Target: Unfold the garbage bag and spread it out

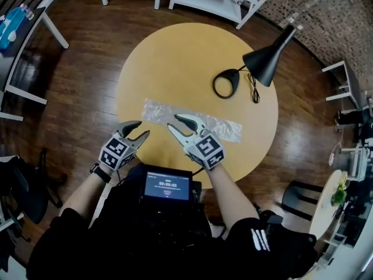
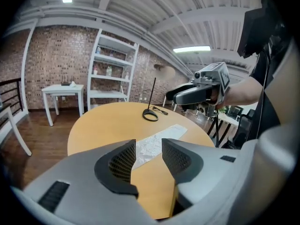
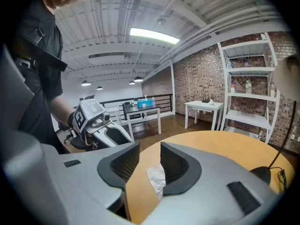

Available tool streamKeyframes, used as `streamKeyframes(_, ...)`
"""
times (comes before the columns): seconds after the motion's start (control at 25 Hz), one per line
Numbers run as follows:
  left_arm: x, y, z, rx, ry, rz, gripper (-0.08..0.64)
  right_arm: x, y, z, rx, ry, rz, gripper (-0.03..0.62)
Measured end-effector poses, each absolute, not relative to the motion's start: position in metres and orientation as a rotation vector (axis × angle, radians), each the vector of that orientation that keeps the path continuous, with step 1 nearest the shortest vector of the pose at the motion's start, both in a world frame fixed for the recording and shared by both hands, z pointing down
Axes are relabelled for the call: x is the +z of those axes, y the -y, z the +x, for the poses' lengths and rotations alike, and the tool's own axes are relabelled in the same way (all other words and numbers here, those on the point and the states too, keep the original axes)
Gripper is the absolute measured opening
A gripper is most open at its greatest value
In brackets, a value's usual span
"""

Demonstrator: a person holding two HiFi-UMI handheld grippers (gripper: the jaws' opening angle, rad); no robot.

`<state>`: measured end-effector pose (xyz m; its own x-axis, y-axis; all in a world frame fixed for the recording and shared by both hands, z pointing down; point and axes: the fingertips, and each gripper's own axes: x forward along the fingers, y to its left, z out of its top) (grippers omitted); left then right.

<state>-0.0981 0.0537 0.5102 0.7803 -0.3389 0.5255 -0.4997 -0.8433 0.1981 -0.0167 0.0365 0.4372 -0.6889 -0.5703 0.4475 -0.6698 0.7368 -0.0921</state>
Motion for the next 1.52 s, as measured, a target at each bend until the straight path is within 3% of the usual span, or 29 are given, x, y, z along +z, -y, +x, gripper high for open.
streamKeyframes(0.88, 0.596, -0.009, -0.11, 0.836, 0.675, 2.478, 0.169, 0.667, 0.002, -0.078, 0.398, 2.182, 0.364, 0.155)
streamKeyframes(1.24, 0.612, -0.006, -0.103, 0.862, 0.694, 2.449, 0.169, 0.703, -0.005, -0.082, 0.373, 2.101, 0.296, 0.104)
streamKeyframes(1.52, 0.616, -0.004, -0.106, 0.866, 0.706, 2.439, 0.169, 0.695, 0.004, -0.084, 0.403, 2.143, 0.352, 0.025)
